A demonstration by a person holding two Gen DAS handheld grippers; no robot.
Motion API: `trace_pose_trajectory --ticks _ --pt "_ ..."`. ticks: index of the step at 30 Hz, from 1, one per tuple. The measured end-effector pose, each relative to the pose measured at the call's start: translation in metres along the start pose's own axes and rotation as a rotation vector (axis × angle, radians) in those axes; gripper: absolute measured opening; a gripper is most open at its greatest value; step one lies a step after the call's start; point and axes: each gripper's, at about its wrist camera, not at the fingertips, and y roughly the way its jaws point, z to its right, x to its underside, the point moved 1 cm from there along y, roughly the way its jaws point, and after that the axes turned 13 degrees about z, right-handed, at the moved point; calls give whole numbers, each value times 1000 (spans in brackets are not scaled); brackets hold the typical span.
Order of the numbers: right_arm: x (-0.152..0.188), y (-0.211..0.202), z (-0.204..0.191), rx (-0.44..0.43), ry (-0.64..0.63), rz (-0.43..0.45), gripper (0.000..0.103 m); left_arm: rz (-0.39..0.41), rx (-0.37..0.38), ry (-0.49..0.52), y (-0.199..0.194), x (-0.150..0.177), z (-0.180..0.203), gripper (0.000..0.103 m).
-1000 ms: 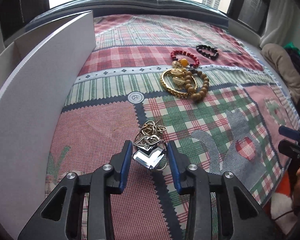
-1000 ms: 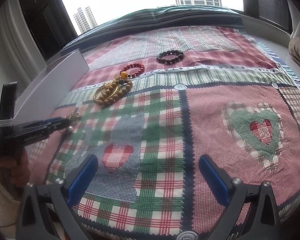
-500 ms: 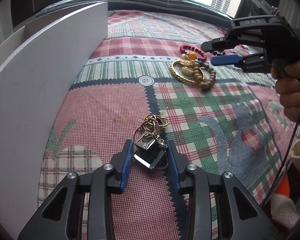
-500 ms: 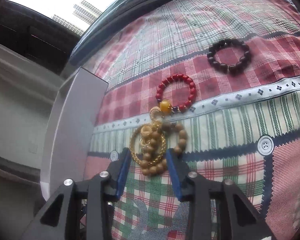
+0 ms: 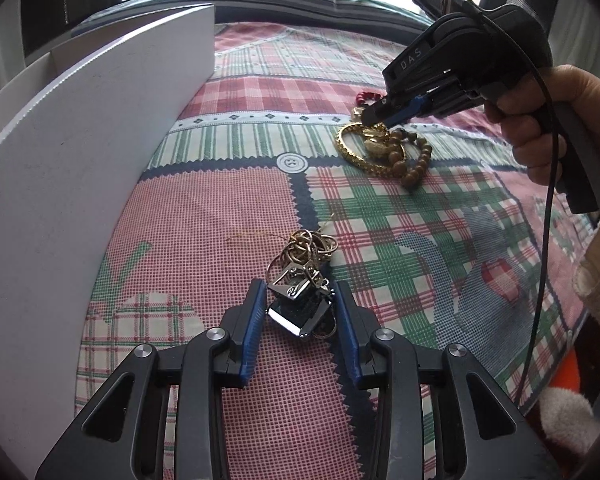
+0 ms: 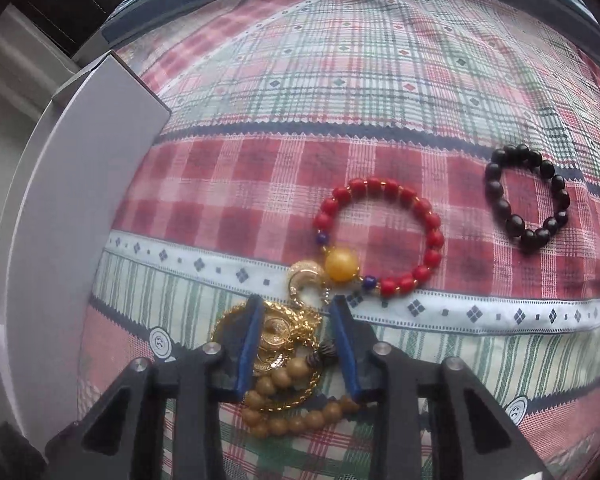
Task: Organize jewelry
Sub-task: 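Grasp the silver pearl keychain with the left gripper while the right gripper grasps the gold chain, then carry both items into the white box and open both grippers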
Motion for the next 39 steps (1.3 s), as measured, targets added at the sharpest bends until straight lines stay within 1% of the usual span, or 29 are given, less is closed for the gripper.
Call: trace_pose_trajectory --ticks 1,2,6,7,8,9,10,11,13,15,17,20,22,27,30,34,36,39 --pt "-1 -2 -2 -21 5 3 7 -2 -1 -2 0 0 0 36" --pt "-2 -5 -3 -16 9 16 7 -5 -1 -6 0 0 -1 36" --pt "4 -29 -1 -70 34 94 7 -14 -6 -12 -1 -1 -1 37" --pt "6 -36 -1 -85 35 110 7 -16 -9 -15 -1 -2 -1 42" --pt "8 -43 -1 -98 36 125 7 -18 -13 -19 -1 -2 -1 52" --pt "11 -51 -1 -115 41 141 7 -17 -17 -24 -1 -2 -1 55" --pt "13 -59 -2 -133 45 157 7 -17 -18 -27 -1 -3 -1 55" --pt "14 -67 -3 -147 44 173 7 -24 -17 -26 0 -2 0 51" --pt "21 -87 -9 -168 30 209 7 -27 -22 -21 1 -3 0 34" --pt "24 -105 -15 -192 20 243 7 -27 -22 -33 0 -4 -1 34" --pt "29 -121 -20 -211 7 282 7 -2 -22 -33 -9 -6 0 33" --pt "40 -149 -29 -225 -36 341 7 34 -6 -50 -30 -11 -1 33" --pt "49 -158 -32 -237 -69 361 7 57 4 -73 -47 -15 -3 33" --pt "72 -167 -42 -255 -119 362 7 130 31 -117 -98 -27 -6 33" --pt "82 -169 -50 -272 -144 356 7 176 26 -128 -126 -33 -10 33" --pt "89 -171 -66 -300 -166 358 7 227 34 -183 -160 -43 -26 33" --pt "87 -173 -77 -313 -183 365 7 257 25 -210 -180 -49 -39 33" --pt "81 -181 -97 -339 -216 380 7 302 -25 -247 -210 -58 -65 33"
